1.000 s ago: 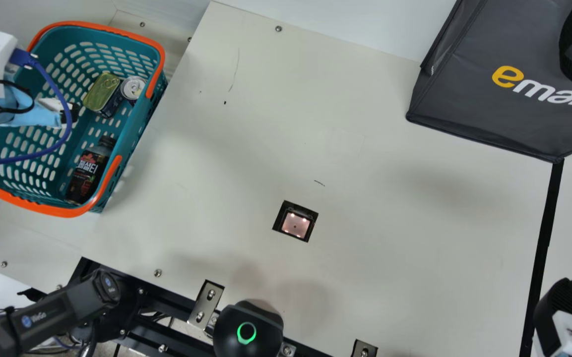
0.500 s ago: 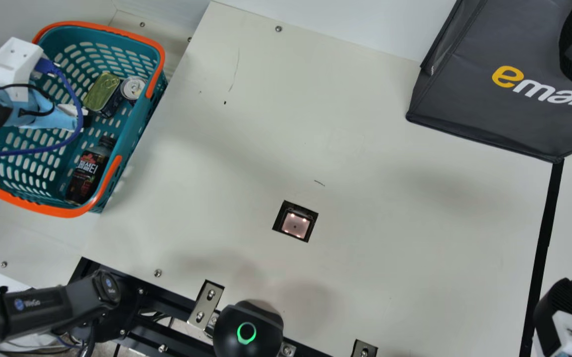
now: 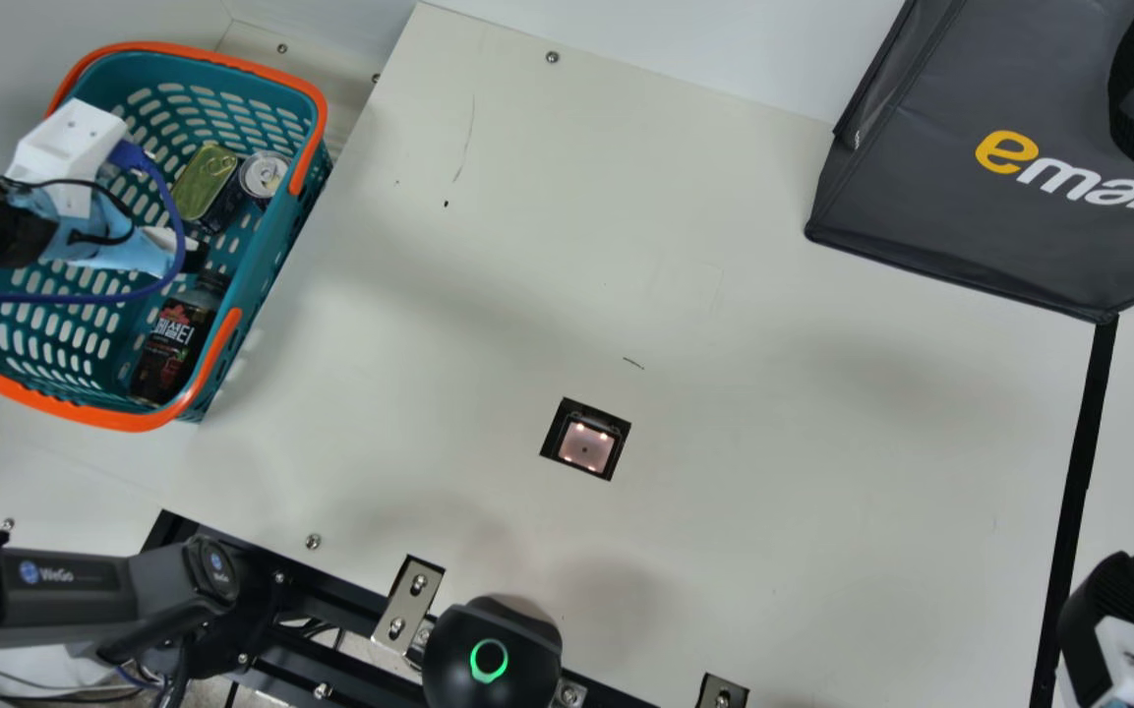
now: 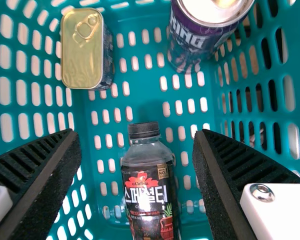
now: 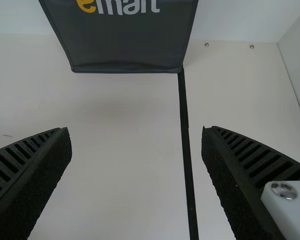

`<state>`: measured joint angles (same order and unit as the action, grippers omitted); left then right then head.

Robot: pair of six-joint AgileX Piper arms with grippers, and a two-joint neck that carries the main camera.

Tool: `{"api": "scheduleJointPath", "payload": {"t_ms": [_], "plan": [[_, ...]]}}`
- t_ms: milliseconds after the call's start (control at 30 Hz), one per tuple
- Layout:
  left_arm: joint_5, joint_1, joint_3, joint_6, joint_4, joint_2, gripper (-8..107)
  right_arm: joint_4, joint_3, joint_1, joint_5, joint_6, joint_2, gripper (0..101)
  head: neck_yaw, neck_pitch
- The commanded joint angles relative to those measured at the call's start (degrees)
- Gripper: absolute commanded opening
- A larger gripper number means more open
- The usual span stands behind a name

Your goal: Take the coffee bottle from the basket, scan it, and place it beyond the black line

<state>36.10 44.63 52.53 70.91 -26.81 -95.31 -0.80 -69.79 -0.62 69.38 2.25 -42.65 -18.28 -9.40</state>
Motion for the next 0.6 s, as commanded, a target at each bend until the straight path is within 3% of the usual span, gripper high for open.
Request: {"api": "scheduleJointPath", "payload": {"t_ms": [0,567], "plan": [[-0.87,-0.13,-0.35,0.54,-0.16,-0.92,90,0.0,0.0,0.0,0.0,0.0,0.0,91,-0.14,1.48],[-9.67,-2.35,-0.71,-0.63,-1.43,-9.91,90,0.0,0.0,0.0,0.0,0.0,0.0,91,-0.14,1.48]]}}
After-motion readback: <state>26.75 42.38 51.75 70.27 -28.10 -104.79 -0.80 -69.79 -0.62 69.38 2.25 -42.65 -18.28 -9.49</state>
